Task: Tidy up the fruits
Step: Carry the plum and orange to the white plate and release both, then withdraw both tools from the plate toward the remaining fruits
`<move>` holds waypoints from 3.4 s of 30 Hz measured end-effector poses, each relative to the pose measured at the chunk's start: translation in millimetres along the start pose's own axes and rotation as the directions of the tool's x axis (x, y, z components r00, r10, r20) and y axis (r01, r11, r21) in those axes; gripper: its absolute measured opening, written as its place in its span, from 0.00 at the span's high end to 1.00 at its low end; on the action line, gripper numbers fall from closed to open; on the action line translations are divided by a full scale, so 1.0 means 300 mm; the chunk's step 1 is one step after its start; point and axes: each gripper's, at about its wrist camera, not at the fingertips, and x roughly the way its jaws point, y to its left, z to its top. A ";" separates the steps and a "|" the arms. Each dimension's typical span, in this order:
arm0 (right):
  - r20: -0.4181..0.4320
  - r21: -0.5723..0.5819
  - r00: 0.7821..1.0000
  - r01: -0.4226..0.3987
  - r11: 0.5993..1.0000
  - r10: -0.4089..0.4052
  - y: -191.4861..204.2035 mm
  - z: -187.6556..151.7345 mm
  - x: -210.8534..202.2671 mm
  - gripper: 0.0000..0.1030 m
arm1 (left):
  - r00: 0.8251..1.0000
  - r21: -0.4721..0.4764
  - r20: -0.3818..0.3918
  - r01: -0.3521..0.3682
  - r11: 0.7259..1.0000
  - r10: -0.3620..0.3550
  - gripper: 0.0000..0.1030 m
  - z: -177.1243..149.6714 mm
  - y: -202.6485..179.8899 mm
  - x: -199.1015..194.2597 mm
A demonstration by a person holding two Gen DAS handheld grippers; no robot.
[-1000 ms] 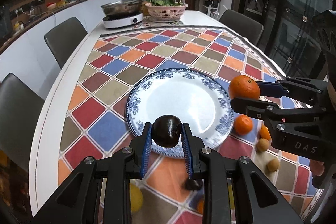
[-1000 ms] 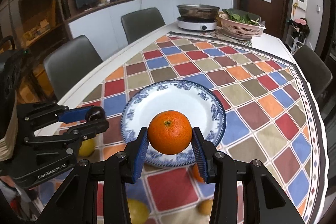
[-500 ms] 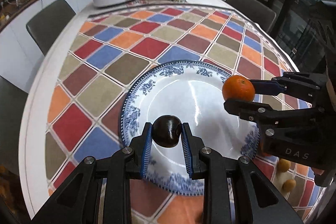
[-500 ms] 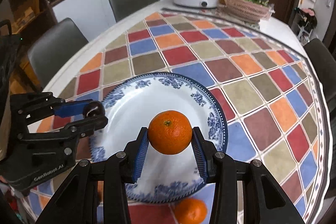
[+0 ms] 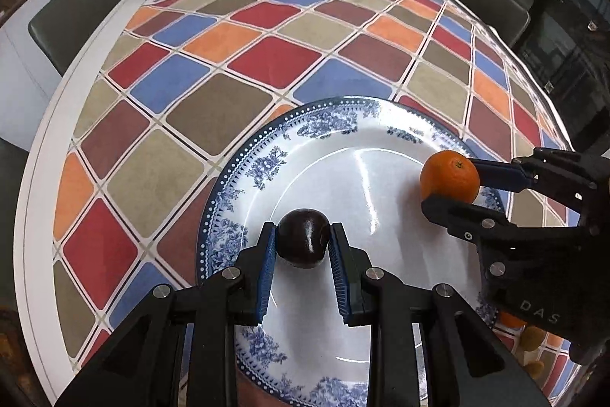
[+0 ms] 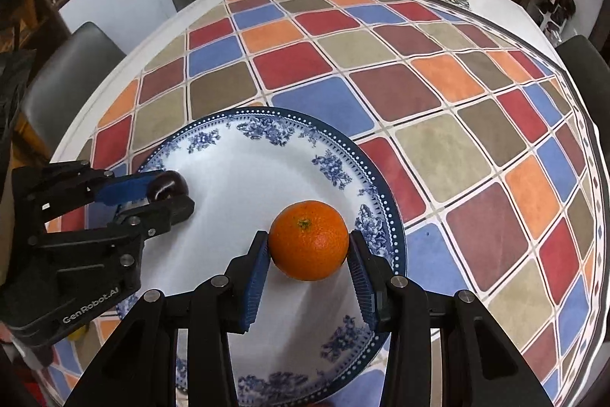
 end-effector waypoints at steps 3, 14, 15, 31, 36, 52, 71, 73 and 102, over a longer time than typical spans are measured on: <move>-0.012 -0.001 1.000 0.002 1.000 -0.002 -0.001 0.003 0.016 0.59 | 1.000 -0.013 -0.016 0.005 1.000 -0.005 0.73 0.002 0.007 0.019; -0.013 -0.019 1.000 0.010 1.000 -0.010 0.005 0.006 0.031 0.59 | 1.000 -0.021 -0.025 0.003 1.000 -0.004 0.63 0.008 0.004 0.013; -0.013 -0.015 1.000 0.014 1.000 -0.014 0.004 0.006 0.029 0.58 | 1.000 -0.023 -0.021 -0.003 1.000 0.003 0.62 0.007 0.004 0.005; 0.170 -0.032 0.984 0.051 0.998 -0.045 0.044 -0.112 -0.284 0.51 | 0.982 -0.004 0.189 -0.022 1.000 0.023 0.56 -0.159 -0.059 -0.364; 0.239 -0.049 0.969 0.068 0.997 -0.054 0.089 -0.197 -0.411 0.51 | 0.963 -0.003 0.268 -0.034 0.999 0.033 0.56 -0.245 -0.095 -0.480; 0.347 -0.013 0.930 0.136 0.991 -0.123 0.163 -0.459 -0.622 0.45 | 0.922 0.040 0.385 -0.063 0.997 0.043 0.50 -0.527 -0.197 -0.675; 0.301 0.028 0.932 0.202 0.979 -0.201 0.196 -0.695 -0.581 0.43 | 0.946 0.089 0.319 -0.086 0.992 0.054 0.37 -0.736 -0.220 -0.597; 0.281 0.039 0.939 0.198 0.979 -0.201 0.188 -0.708 -0.561 0.43 | 0.948 0.112 0.314 -0.095 0.989 0.056 0.37 -0.747 -0.227 -0.573; 0.110 0.094 0.967 0.220 0.971 -0.230 0.112 -0.763 -0.348 0.43 | 0.983 0.261 0.170 0.025 0.965 -0.072 0.41 -0.727 -0.240 -0.293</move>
